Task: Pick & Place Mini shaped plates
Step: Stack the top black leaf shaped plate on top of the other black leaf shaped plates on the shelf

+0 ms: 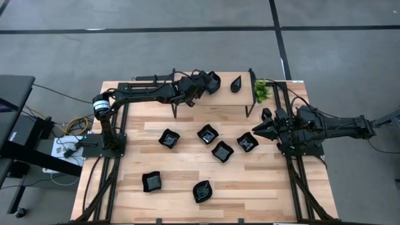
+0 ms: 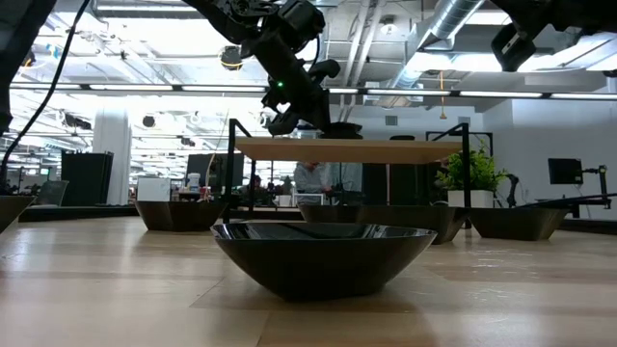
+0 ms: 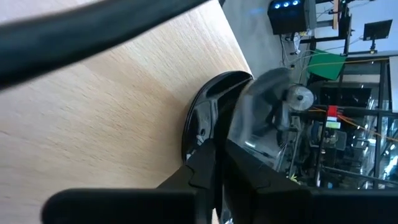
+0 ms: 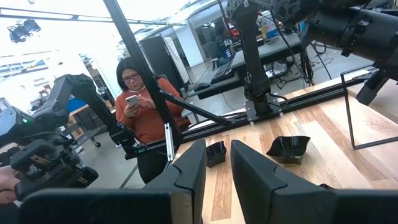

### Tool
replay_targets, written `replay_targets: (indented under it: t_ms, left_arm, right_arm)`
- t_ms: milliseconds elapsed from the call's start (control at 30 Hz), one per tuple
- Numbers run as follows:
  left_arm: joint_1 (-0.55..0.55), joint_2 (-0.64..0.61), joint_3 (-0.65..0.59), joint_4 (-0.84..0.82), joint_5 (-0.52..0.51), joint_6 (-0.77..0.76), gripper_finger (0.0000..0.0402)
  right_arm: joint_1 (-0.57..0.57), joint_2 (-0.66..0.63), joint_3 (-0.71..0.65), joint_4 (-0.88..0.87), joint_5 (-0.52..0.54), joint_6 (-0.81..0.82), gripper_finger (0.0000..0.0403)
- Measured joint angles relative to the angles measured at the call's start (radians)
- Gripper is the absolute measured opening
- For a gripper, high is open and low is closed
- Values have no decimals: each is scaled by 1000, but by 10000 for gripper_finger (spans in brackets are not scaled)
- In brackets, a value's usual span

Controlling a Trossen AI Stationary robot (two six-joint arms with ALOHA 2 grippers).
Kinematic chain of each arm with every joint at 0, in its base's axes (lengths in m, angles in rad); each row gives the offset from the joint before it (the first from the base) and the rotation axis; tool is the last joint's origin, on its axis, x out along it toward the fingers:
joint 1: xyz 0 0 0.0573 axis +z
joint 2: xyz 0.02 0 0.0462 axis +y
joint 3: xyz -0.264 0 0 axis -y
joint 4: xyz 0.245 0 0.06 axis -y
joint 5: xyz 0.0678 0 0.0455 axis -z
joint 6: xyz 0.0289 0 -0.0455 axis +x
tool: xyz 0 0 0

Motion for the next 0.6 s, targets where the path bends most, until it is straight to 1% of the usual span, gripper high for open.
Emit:
replay_targets:
  t_ms: [267,600]
  left_arm:
    - [0,0,0,5,-6,4,76]
    - [-2,0,0,7,0,5,84]
  right_arm:
    - [0,0,0,0,0,0,71]
    - [0,0,0,0,0,0,71]
